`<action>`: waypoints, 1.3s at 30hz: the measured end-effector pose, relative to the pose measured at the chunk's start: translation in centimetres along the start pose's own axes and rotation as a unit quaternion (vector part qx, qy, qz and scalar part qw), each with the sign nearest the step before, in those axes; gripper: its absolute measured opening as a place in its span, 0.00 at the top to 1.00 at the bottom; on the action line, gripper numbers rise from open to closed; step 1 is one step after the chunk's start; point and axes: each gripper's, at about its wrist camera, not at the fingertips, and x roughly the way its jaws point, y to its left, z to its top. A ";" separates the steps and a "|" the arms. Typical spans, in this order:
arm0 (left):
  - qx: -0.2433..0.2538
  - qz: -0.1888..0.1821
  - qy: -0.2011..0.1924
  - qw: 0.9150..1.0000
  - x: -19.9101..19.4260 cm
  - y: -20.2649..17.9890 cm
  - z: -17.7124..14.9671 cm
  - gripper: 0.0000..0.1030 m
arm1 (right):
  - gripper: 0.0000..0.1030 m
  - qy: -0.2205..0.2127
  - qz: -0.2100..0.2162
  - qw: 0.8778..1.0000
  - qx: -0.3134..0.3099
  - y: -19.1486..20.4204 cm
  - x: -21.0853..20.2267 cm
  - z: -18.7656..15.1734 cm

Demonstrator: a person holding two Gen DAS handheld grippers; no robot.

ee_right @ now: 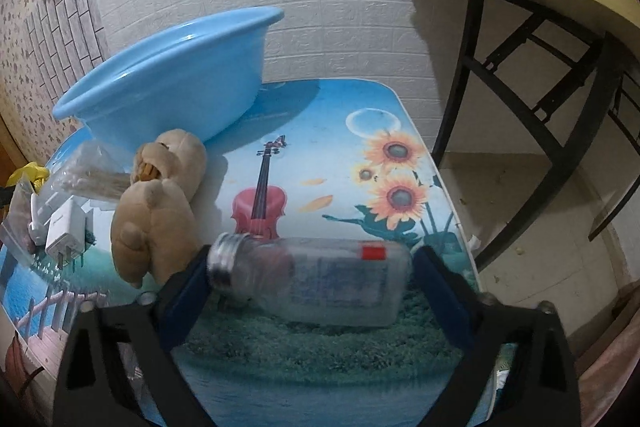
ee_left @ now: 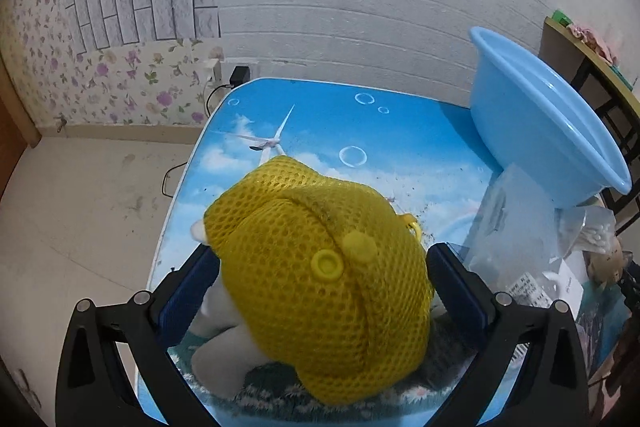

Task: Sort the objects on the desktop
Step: 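Grasp the yellow mesh-wrapped white plush with left tool while right tool grasps the glass bottle, then carry the plush into the basin with left tool while right tool drops the glass bottle in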

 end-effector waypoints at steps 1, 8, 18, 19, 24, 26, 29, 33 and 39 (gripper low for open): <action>-0.002 -0.001 0.002 1.000 0.2 0.1 0.2 0.00 | 0.15 -0.001 -0.001 1.000 -0.003 0.0 0.0 -0.1; -0.009 -0.010 -0.002 1.000 -0.5 0.2 -0.1 0.15 | 0.16 -0.009 0.010 1.000 0.002 -0.3 -0.9 0.0; -0.011 -0.014 -0.038 0.999 -4.2 -1.2 -0.1 0.18 | 0.16 -0.053 0.019 0.998 0.012 0.1 -5.0 0.6; -0.008 -0.014 -0.043 0.999 -4.7 -1.4 0.0 0.18 | 0.16 -0.055 0.022 0.998 0.011 0.2 -5.3 0.6; 0.003 -0.023 -0.079 0.997 -8.3 -2.7 0.3 0.18 | 0.16 -0.067 0.041 0.997 0.002 1.2 -6.3 0.7; 0.007 -0.027 -0.087 0.996 -9.2 -3.2 0.3 0.18 | 0.16 -0.066 0.057 0.996 0.008 1.5 -6.7 0.8; 0.016 -0.027 -0.091 0.995 -10.2 -3.9 0.2 0.18 | 0.16 -0.062 0.081 0.995 0.007 2.5 -6.9 0.7; 0.022 -0.032 -0.095 0.995 -11.3 -4.9 -0.2 0.18 | 0.16 -0.069 0.097 0.993 -0.022 4.2 -7.5 0.4; 0.034 -0.039 -0.101 0.994 -12.4 -6.4 -0.5 0.18 | 0.16 -0.073 0.112 0.991 -0.026 4.7 -8.1 0.2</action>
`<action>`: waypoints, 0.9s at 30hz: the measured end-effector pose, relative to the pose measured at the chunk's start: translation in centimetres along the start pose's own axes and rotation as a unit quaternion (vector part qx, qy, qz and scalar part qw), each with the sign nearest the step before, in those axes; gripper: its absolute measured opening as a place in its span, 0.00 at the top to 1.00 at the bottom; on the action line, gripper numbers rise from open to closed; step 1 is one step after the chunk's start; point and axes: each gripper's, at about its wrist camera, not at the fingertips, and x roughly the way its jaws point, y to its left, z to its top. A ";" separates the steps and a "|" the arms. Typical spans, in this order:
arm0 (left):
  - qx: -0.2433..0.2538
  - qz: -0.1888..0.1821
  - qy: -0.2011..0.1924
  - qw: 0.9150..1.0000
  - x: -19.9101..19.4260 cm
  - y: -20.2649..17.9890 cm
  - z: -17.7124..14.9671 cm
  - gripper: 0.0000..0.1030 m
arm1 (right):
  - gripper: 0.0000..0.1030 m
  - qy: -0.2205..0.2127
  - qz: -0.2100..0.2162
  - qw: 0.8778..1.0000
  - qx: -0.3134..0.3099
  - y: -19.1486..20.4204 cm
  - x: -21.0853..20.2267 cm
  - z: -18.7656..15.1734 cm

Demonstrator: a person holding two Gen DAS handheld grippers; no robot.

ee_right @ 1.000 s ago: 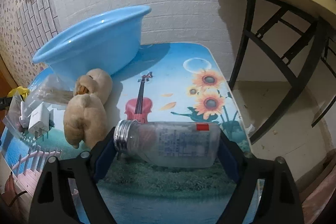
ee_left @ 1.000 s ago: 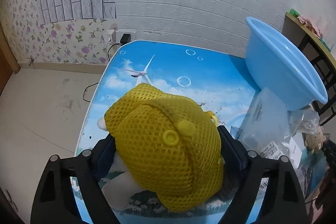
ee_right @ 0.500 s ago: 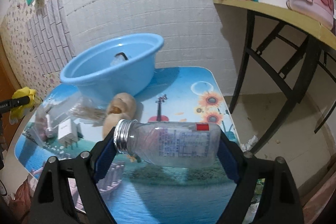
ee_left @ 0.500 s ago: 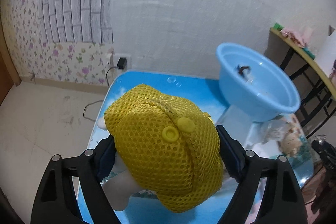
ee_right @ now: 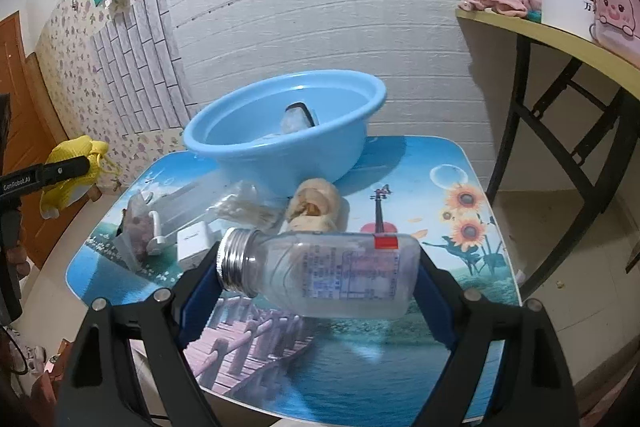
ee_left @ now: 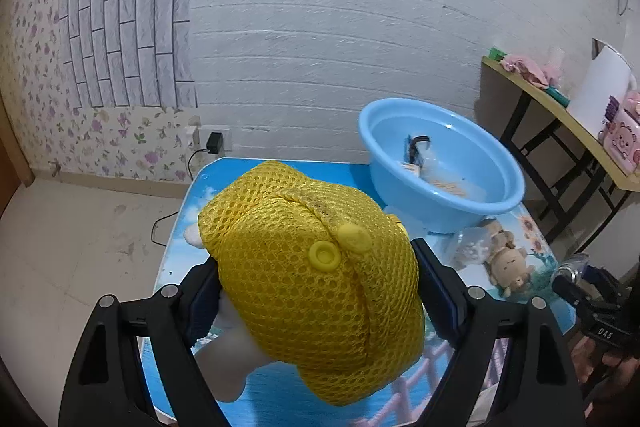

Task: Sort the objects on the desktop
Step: 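Carry the plush into the basin with left tool while right tool drops the glass bottle in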

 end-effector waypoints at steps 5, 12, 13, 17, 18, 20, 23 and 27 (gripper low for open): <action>0.013 -0.001 0.012 1.000 0.7 -1.0 -0.6 0.18 | 0.16 -0.015 0.023 1.000 0.015 -0.2 -0.6 -0.4; 0.024 -0.014 0.023 0.999 1.2 -2.2 -2.1 0.18 | 0.16 -0.005 0.022 1.000 0.009 0.3 0.1 -0.7; 0.025 -0.014 0.026 0.999 1.4 -2.2 -2.2 0.18 | 0.16 -0.003 0.024 1.000 0.009 0.3 0.2 -0.7; 0.018 -0.018 0.027 0.999 1.3 -2.3 -1.9 0.18 | 0.16 -0.007 0.047 0.999 0.017 0.6 -0.5 -0.1; 0.014 -0.025 0.023 0.999 1.1 -2.3 -1.7 0.18 | 0.16 -0.017 0.051 0.998 0.013 0.9 -1.2 0.3; 0.010 -0.037 0.013 0.999 0.5 -2.8 -1.4 0.18 | 0.16 -0.031 0.049 0.998 0.002 1.3 -1.9 0.7; 0.024 -0.045 0.007 0.999 0.2 -4.2 -1.0 0.18 | 0.16 -0.041 0.056 0.998 -0.001 1.6 -2.1 1.4; 0.042 -0.057 0.002 0.997 0.1 -5.8 0.0 0.18 | 0.16 -0.046 0.070 0.996 0.000 1.5 -1.9 2.3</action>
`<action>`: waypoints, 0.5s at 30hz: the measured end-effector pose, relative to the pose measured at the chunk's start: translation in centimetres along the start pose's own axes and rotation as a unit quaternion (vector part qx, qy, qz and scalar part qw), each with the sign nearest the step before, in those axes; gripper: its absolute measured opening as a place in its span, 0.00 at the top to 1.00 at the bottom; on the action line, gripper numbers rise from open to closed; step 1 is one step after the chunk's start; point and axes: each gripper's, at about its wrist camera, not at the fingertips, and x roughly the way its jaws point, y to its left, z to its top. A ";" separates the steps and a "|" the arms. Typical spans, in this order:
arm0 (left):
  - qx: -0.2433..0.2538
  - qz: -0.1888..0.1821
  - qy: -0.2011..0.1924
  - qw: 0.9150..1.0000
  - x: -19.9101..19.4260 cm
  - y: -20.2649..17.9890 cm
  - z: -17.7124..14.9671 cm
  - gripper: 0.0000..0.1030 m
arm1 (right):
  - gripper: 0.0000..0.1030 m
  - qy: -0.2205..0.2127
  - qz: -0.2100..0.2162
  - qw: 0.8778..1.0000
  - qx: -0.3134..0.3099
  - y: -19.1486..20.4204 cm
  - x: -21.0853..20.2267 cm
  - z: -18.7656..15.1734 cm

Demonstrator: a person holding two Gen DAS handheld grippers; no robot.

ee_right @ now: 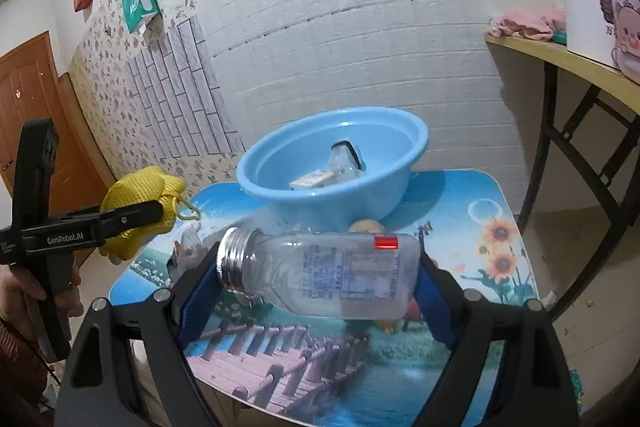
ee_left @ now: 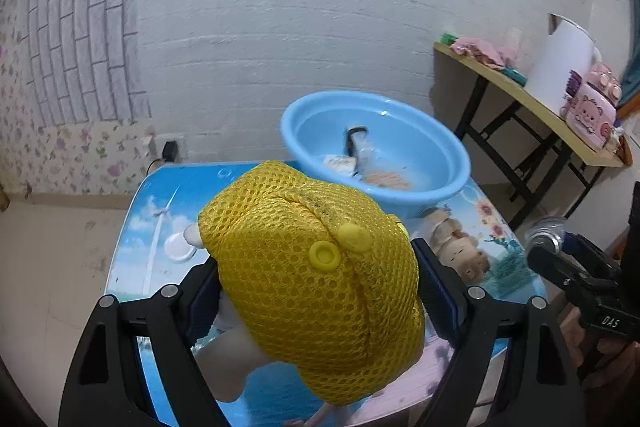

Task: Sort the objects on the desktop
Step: 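Carry the plush into the basin with left tool while right tool drops the glass bottle in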

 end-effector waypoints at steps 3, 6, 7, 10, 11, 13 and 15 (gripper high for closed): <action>0.008 -0.006 -0.015 1.000 -0.2 -0.7 1.3 0.18 | 0.16 -0.001 0.028 0.999 0.016 -0.4 0.3 0.6; 0.011 -0.008 -0.029 1.000 0.3 -1.3 2.6 0.18 | 0.16 -0.003 0.040 0.999 0.023 -0.9 1.2 1.5; 0.012 -0.009 -0.031 0.999 0.6 -1.4 3.0 0.18 | 0.16 -0.005 0.034 0.999 0.016 -1.1 1.7 2.0; 0.015 -0.014 -0.037 0.999 1.7 -1.7 4.0 0.18 | 0.16 -0.008 0.035 0.999 0.014 -1.7 2.8 3.1; 0.017 -0.013 -0.040 0.999 2.2 -1.9 4.2 0.18 | 0.16 -0.011 0.035 0.999 0.015 -1.9 3.0 3.5; 0.024 -0.013 -0.037 0.999 3.3 -2.2 4.6 0.18 | 0.16 -0.016 0.033 0.999 0.010 -2.0 3.6 4.2; 0.022 -0.021 -0.026 0.999 4.8 -2.3 5.0 0.18 | 0.16 -0.017 0.029 0.999 0.005 -2.0 4.4 4.9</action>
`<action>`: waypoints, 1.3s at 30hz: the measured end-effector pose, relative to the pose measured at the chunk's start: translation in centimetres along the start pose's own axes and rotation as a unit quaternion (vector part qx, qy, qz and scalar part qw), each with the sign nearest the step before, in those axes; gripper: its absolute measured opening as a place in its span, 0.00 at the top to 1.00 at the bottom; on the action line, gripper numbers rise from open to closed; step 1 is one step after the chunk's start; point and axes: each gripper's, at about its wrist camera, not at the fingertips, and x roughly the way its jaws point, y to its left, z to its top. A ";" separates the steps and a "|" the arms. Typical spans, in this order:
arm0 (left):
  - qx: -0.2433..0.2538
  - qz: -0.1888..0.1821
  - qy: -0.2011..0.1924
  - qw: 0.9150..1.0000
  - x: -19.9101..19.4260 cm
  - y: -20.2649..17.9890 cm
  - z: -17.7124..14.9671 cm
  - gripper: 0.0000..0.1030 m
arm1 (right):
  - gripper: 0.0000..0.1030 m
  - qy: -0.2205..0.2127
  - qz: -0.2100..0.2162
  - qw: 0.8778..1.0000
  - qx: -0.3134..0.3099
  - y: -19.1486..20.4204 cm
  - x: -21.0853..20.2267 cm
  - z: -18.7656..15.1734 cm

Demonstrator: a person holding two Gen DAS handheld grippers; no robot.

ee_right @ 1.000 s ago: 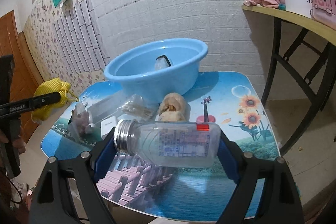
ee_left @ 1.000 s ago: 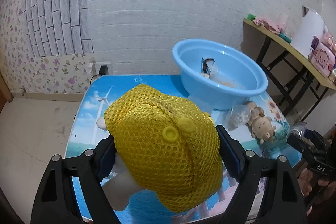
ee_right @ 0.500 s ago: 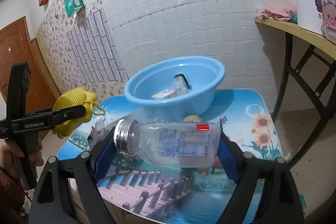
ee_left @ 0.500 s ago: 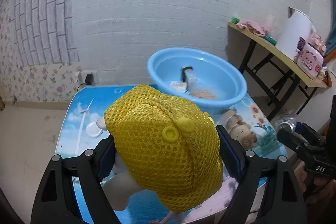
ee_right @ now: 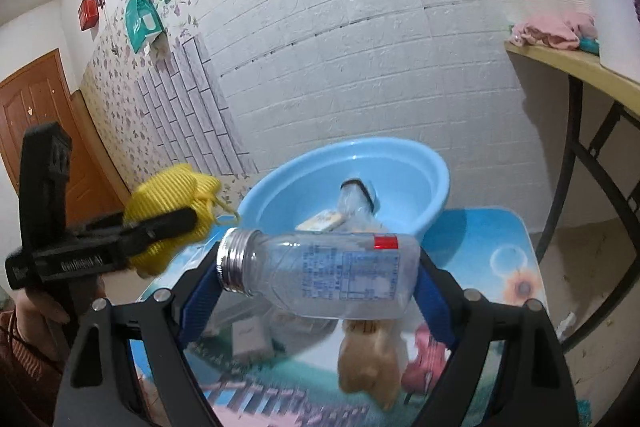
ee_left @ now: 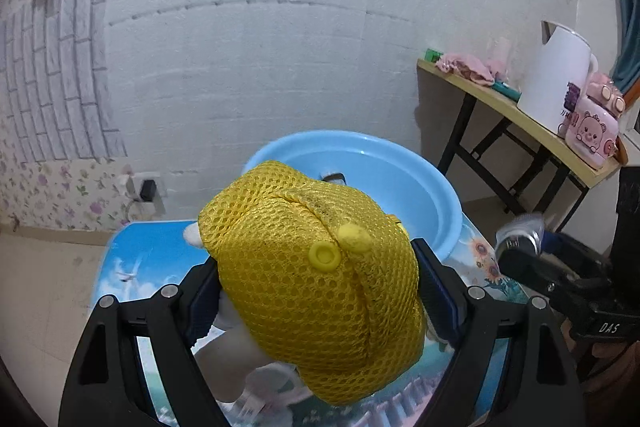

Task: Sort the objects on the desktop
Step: 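Carry the plush into the basin with left tool while right tool drops the glass bottle in, then move left tool to the crumpled printed snack bag while right tool approaches the tan plush dog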

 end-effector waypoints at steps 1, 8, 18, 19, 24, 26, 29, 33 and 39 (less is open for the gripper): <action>0.001 -0.003 0.006 1.000 0.8 0.0 0.2 0.17 | 0.16 0.001 0.000 1.000 -0.002 -0.1 0.6 0.3; 0.057 -0.020 0.001 0.998 4.5 -1.2 0.9 0.11 | 0.16 0.014 0.001 1.000 -0.003 -0.7 4.4 2.1; 0.049 -0.017 0.002 0.999 5.8 -0.4 1.0 0.03 | 0.15 0.033 0.013 0.999 0.003 -1.1 6.3 2.0; 0.047 -0.016 0.004 0.999 5.7 -0.2 0.8 0.03 | 0.15 0.036 0.010 0.999 0.000 -1.0 6.4 1.9; 0.019 -0.017 0.013 1.000 5.1 1.5 -0.7 0.03 | 0.11 0.053 0.002 0.998 -0.014 -0.1 6.9 1.6; 0.011 -0.014 0.017 1.000 4.8 1.9 -1.2 0.03 | 0.10 0.056 0.000 0.998 -0.018 0.3 7.0 1.4; 0.007 -0.014 0.012 1.000 3.8 2.5 -1.8 0.02 | 0.10 0.059 -0.008 0.998 -0.018 0.5 6.9 1.2; 0.011 -0.005 0.015 1.000 2.6 3.2 -2.9 0.00 | 0.10 0.063 -0.018 0.998 -0.015 0.5 6.2 0.5; 0.000 0.004 0.025 1.000 1.3 4.5 -5.0 0.00 | 0.10 0.062 -0.040 0.997 -0.008 0.0 4.2 -0.9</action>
